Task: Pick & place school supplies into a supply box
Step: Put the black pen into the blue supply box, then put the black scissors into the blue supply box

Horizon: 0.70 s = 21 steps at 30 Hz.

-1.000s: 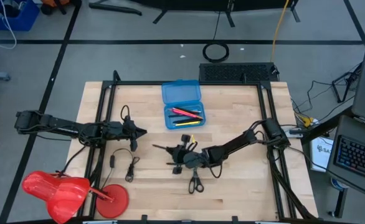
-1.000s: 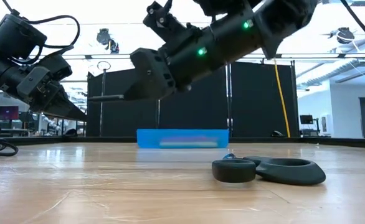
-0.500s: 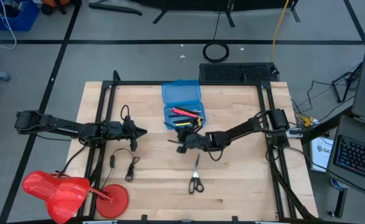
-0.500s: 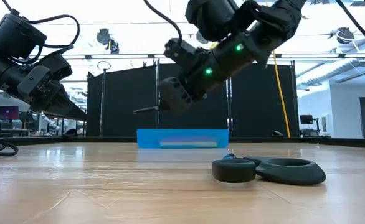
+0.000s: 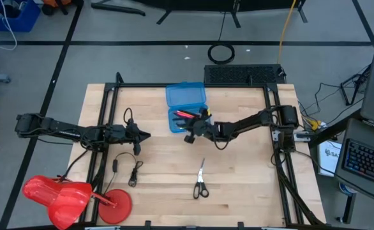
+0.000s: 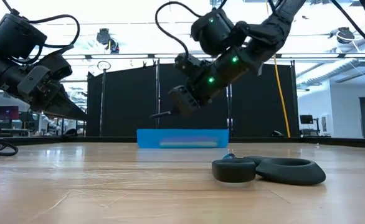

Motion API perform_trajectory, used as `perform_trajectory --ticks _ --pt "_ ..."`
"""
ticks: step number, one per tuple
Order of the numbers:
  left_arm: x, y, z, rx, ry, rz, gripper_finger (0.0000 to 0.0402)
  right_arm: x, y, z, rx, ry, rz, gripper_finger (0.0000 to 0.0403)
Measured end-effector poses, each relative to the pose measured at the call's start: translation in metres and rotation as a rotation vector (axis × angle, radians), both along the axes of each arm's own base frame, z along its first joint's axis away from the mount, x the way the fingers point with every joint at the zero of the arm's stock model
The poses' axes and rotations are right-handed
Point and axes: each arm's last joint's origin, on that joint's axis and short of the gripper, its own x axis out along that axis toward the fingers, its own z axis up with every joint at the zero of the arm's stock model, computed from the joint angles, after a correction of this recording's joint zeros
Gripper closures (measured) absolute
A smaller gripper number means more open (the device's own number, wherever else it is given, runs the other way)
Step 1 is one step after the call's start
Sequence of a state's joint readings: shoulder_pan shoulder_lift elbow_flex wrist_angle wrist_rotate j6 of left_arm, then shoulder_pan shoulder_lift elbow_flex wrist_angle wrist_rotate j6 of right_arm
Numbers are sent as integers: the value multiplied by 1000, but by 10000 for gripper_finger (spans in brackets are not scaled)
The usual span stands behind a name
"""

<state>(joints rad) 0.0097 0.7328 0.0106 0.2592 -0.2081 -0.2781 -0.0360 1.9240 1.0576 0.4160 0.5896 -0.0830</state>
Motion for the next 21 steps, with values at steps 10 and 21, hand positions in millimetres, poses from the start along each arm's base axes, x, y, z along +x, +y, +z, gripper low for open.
perform_trajectory --ticks 10,21 --pt "0 0 0 1 0 -1 371 -1 -12 0 35 -21 -34 363" --pt "0 0 0 1 0 -1 371 0 -11 2 36 -52 -38 346"
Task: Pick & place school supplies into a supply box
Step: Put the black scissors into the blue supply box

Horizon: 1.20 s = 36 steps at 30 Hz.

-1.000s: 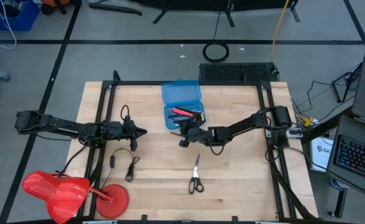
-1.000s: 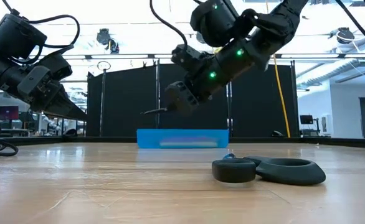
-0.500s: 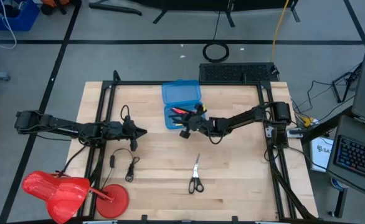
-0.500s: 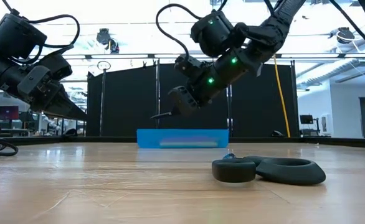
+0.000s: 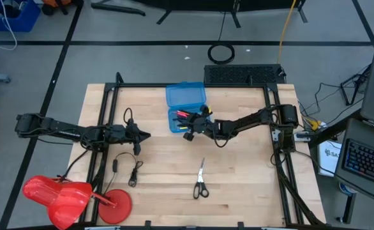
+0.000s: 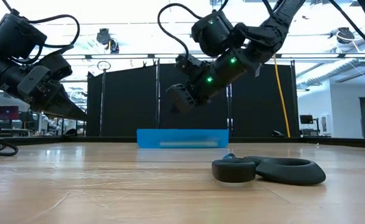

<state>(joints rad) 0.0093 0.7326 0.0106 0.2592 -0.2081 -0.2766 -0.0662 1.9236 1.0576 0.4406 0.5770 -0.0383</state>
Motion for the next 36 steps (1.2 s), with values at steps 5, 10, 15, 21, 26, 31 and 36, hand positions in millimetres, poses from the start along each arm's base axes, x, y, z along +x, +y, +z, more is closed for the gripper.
perform_trajectory --ticks 5,10,15,21,26,31,36 --pt "0 0 0 0 0 0 371 0 0 0 0 -4 0 345" --pt "0 0 0 0 0 0 371 0 3 0 -1 -4 5 344" --pt "0 0 0 -2 0 1 371 1 10 0 -1 -4 25 344" --pt "0 0 0 -2 0 1 371 2 19 0 -1 -4 47 344" --pt "0 0 0 -13 -3 7 371 3 25 1 -2 -19 62 344" --pt "0 0 0 -22 -6 11 371 5 32 7 -11 -76 84 344" --pt "0 0 0 -22 -5 11 371 4 42 21 -23 -116 116 344"
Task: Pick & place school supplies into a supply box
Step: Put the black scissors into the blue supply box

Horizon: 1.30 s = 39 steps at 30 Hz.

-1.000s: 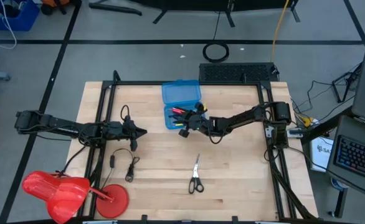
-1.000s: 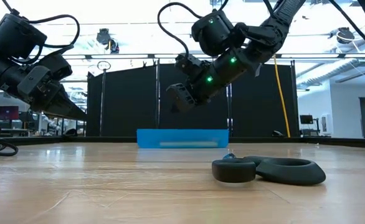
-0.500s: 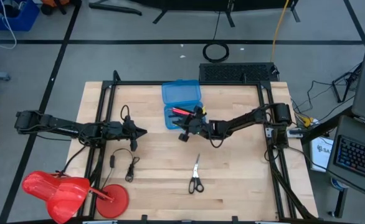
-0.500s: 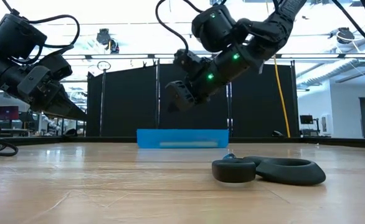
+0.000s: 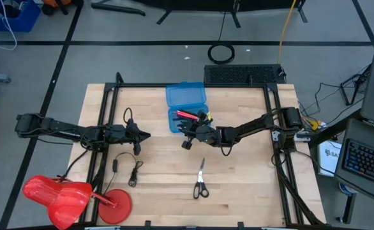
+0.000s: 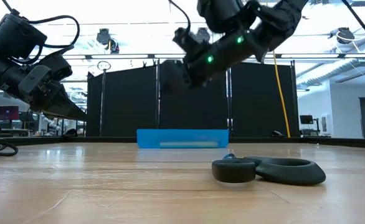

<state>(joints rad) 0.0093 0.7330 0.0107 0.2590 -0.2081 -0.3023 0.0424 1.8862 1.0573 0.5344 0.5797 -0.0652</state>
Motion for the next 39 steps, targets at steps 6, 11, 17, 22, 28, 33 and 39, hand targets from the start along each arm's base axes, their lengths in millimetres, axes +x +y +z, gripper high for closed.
perform_trajectory --ticks 6,11,17,22,28,33,39 --pt "0 0 0 0 0 0 371 -5 22 20 4 -54 60 344" --pt "0 0 0 -1 -1 1 371 -8 40 31 -4 -85 113 344" --pt "0 0 0 -3 -1 1 371 -12 58 39 6 -127 161 344" --pt "0 0 0 -3 -1 1 371 -14 70 37 18 -117 190 344" --pt "0 0 0 -2 -1 1 371 -18 86 33 92 -120 211 344" --pt "0 0 0 -2 -1 1 371 -26 95 24 137 -111 221 344" --pt "0 0 0 0 0 0 371 -33 101 15 256 -134 197 344"
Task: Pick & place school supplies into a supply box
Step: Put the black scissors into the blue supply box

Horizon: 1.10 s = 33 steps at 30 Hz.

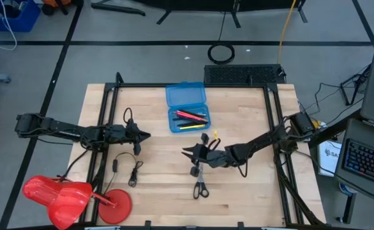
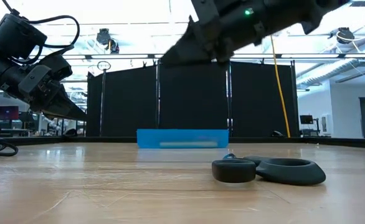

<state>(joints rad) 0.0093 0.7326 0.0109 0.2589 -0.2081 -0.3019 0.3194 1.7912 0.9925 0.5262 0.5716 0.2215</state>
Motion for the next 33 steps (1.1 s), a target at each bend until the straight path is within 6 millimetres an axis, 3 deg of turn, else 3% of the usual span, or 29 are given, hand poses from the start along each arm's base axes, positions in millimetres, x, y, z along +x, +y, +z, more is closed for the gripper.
perform_trajectory --ticks 10,14,33 --pt "0 0 0 0 -1 0 371 -28 24 -28 118 36 38 344" --pt "0 0 1 -2 -7 1 371 -31 25 -27 120 -26 58 344" --pt "0 0 1 -19 -12 10 371 -34 14 -41 197 21 124 344"
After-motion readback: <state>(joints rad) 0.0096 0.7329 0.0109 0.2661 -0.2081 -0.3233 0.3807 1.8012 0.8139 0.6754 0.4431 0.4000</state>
